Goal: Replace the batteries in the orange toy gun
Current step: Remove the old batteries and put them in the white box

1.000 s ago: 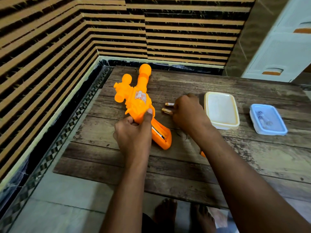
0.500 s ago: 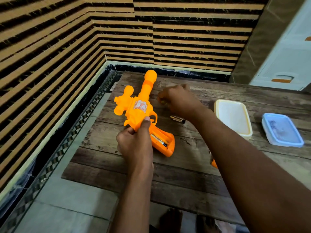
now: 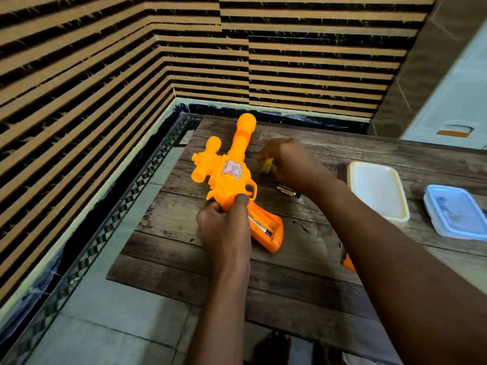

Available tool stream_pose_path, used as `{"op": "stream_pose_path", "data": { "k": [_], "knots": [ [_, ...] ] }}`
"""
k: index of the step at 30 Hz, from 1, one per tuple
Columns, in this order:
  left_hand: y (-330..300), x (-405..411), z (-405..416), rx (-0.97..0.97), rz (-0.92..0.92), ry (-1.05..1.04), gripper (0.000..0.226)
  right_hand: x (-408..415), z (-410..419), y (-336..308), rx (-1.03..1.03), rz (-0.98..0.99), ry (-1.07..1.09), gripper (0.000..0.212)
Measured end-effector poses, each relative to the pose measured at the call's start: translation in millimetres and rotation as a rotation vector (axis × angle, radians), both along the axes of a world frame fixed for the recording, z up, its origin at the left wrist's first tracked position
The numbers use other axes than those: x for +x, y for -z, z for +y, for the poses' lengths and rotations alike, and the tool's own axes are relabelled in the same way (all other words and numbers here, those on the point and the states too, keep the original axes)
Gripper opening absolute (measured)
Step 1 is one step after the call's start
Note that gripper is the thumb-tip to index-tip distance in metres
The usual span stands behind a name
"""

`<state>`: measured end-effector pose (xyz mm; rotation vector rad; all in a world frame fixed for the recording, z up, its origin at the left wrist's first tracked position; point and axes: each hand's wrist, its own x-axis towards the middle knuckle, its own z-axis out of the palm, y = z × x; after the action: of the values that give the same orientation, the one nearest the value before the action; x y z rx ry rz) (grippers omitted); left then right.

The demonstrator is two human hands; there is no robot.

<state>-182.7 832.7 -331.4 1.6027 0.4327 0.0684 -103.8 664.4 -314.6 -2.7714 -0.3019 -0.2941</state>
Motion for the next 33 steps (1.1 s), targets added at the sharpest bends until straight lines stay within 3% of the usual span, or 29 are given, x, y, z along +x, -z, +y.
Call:
{"op": "stream_pose_path", "data": {
  "k": [4,8,11,17,20,23,28,30,33],
  "knots": [
    [-6.7,0.5,1.3,0.067,-0.081,0.007,0.047,-61.3,23.0,-3.5,0.305,-0.195,0.171,0.023],
    [-13.6,-6.5,-1.9,0.087,-0.184,0.031,0.029,-113.0,41.6,8.4,0.585,-0.039,0.262,0.018],
    [-20.4,-11.9,-6.2,0.081,-0.261,0.026,0.007,-123.2,50.5,21.2,0.961,0.079,0.278,0.029],
    [-31.8,-23.6,-23.4,0.280,-0.437,0.071,0.025,-133.4,61.5,17.9,1.883,0.333,0.311,0.036],
    [-25.2,-22.4,-32.3,0.332,-0.488,0.132,0.033,-138.2,57.9,14.2,2.115,0.427,0.270,0.040],
    [-17.8,-19.5,-40.5,0.388,-0.497,0.165,0.049,-138.9,54.8,16.1,2.232,0.468,0.308,0.040],
    [-16.4,-18.5,-44.4,0.351,-0.475,0.171,0.046,-139.8,51.0,20.8,2.268,0.490,0.292,0.050],
    [-15.1,-17.0,-42.6,0.290,-0.440,0.139,0.045,-140.5,54.0,21.2,2.146,0.449,0.296,0.050],
    [-17.0,-17.4,-40.7,0.203,-0.404,0.104,0.040,-142.2,56.8,25.8,1.744,0.263,0.376,0.027]
  ]
}}
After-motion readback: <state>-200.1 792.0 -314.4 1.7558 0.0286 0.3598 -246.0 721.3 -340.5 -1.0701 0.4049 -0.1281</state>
